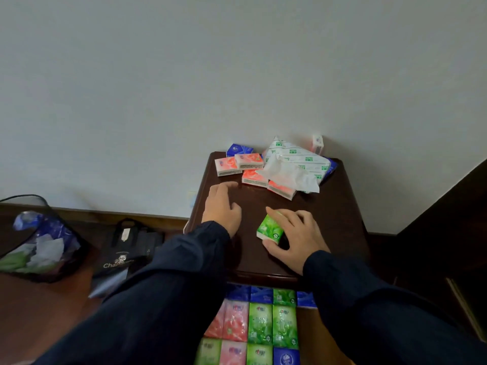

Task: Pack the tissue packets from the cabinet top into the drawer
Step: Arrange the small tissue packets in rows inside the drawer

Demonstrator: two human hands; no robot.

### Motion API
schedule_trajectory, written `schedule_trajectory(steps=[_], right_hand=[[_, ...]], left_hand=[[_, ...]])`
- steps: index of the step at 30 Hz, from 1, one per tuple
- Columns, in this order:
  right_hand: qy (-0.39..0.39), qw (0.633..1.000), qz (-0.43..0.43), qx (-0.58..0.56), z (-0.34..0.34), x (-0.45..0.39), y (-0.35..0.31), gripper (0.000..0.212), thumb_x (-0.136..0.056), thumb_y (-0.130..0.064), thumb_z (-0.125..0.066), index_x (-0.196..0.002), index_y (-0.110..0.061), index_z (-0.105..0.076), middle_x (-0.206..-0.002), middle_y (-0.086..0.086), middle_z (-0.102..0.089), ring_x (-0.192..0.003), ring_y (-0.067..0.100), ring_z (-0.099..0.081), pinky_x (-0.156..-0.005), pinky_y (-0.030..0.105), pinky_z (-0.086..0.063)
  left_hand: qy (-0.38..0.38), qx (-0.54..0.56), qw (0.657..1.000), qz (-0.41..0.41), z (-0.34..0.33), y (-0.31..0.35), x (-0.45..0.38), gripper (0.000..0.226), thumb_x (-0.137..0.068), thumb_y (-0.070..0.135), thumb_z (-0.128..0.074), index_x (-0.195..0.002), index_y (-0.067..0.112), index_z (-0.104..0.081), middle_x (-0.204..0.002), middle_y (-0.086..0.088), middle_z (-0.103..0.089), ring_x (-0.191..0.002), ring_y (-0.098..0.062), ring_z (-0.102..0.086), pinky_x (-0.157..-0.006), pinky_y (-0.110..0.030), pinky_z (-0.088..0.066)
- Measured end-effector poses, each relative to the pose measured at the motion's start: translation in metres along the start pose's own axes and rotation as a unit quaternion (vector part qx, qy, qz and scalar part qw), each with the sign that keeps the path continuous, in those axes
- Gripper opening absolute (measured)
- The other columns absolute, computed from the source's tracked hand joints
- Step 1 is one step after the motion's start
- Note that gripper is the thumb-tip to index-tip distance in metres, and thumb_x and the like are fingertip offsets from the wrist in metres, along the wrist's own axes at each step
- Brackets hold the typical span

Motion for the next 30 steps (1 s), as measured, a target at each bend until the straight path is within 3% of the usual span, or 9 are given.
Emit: schedule_trajectory(steps=[3, 8, 14, 19, 21, 23, 25, 27, 30], right_hand=[[0.019, 1.000, -0.003, 0.002, -0.006, -0.002, 0.002, 0.071, -0.089, -0.073, -0.042, -0.152, -0.056, -0.017, -0.144, -0.022, -0.038, -0.122, 0.017, -0.036, -0.109, 0.038, -0.035], [0.050, 0.999, -0.003, 0.010, -0.008, -0.002, 0.004, 0.066, -0.089, -0.075, -0.041, -0.150, -0.058, -0.023, -0.138, -0.017, -0.042, -0.123, 0.015, -0.039, -0.106, 0.037, -0.038], [0.050, 0.999, 0.001, 0.010, -0.009, -0.003, 0.004, 0.063, -0.089, -0.075, -0.042, -0.148, -0.055, -0.028, -0.139, -0.019, -0.041, -0.126, 0.015, -0.038, -0.108, 0.038, -0.035], [0.040, 0.999, -0.001, 0.019, -0.005, -0.003, 0.001, 0.064, -0.089, -0.074, -0.045, -0.147, -0.053, -0.031, -0.139, -0.019, -0.042, -0.127, 0.013, -0.038, -0.109, 0.036, -0.033], [0.041, 0.999, 0.000, 0.013, -0.004, -0.003, 0.000, 0.061, -0.088, -0.073, -0.046, -0.144, -0.049, -0.036, -0.137, -0.021, -0.044, -0.126, 0.013, -0.040, -0.109, 0.037, -0.035], [0.040, 0.999, -0.005, 0.001, -0.002, -0.004, 0.000, 0.060, -0.087, -0.073, -0.048, -0.139, -0.044, -0.040, -0.134, -0.023, -0.046, -0.124, 0.012, -0.041, -0.107, 0.037, -0.036], [0.033, 0.999, -0.005, -0.007, 0.001, -0.004, -0.003, 0.059, -0.086, -0.073, -0.050, -0.137, -0.043, -0.043, -0.132, -0.022, -0.048, -0.122, 0.012, -0.042, -0.106, 0.036, -0.037], [0.023, 1.000, -0.001, -0.012, 0.004, -0.003, -0.005, 0.057, -0.087, -0.071, -0.053, -0.136, -0.042, -0.046, -0.133, -0.019, -0.049, -0.122, 0.013, -0.041, -0.106, 0.034, -0.037], [0.010, 0.995, -0.049, -0.089, 0.010, 0.000, -0.011, 0.052, -0.083, -0.056, -0.070, -0.129, -0.035, -0.057, -0.132, -0.010, -0.053, -0.124, 0.017, -0.042, -0.106, 0.030, -0.036]], left_hand=[[0.019, -0.073, 0.997, -0.029, -0.001, 0.007, -0.037, 0.048, -0.093, 0.014, -0.059, -0.140, 0.018, -0.049, -0.142, -0.008, -0.047, -0.128, -0.027, -0.046, -0.108, -0.042, -0.040], [0.049, -0.086, 0.995, -0.017, -0.016, 0.012, -0.097, 0.067, -0.095, 0.040, -0.057, -0.154, 0.023, -0.030, -0.154, -0.010, -0.036, -0.139, -0.034, -0.034, -0.112, -0.046, -0.031], [0.011, -0.145, 0.988, -0.055, -0.041, -0.008, -0.135, 0.077, -0.085, 0.065, -0.059, -0.151, 0.036, -0.032, -0.151, 0.006, -0.045, -0.140, -0.026, -0.026, -0.110, -0.047, -0.020], [0.078, -0.117, 0.988, -0.069, -0.033, -0.010, -0.127, 0.066, -0.083, 0.064, -0.065, -0.140, 0.034, -0.048, -0.139, 0.000, -0.051, -0.129, -0.028, -0.038, -0.107, -0.043, -0.025], [0.092, -0.033, 0.993, -0.064, -0.023, -0.007, -0.112, 0.064, -0.083, 0.057, -0.071, -0.138, 0.030, -0.051, -0.135, -0.004, -0.048, -0.121, -0.027, -0.048, -0.109, -0.041, -0.035], [0.084, 0.093, 0.991, -0.055, -0.014, -0.007, -0.085, 0.060, -0.084, 0.046, -0.077, -0.136, 0.027, -0.053, -0.127, -0.005, -0.043, -0.101, -0.019, -0.058, -0.102, -0.028, -0.045], [0.092, 0.131, 0.986, -0.041, -0.004, -0.014, -0.050, 0.056, -0.085, 0.034, -0.079, -0.135, 0.026, -0.056, -0.121, -0.004, -0.041, -0.086, -0.009, -0.058, -0.094, -0.014, -0.045], [0.091, 0.131, 0.987, -0.012, 0.001, -0.022, -0.012, 0.054, -0.085, 0.026, -0.078, -0.134, 0.026, -0.058, -0.124, -0.003, -0.044, -0.090, 0.000, -0.056, -0.093, -0.009, -0.043], [0.059, 0.195, 0.979, 0.026, 0.001, -0.028, 0.046, 0.060, -0.080, 0.028, -0.083, -0.134, 0.022, -0.059, -0.131, -0.005, -0.054, -0.111, -0.010, -0.061, -0.104, -0.034, -0.050]])
Point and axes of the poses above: each hand's wrist, its own x-axis away from the middle knuckle, its own z-axis out of the back of the hand, y = z × x, the point moved 4 cm from there along -x, towards the middle knuckle
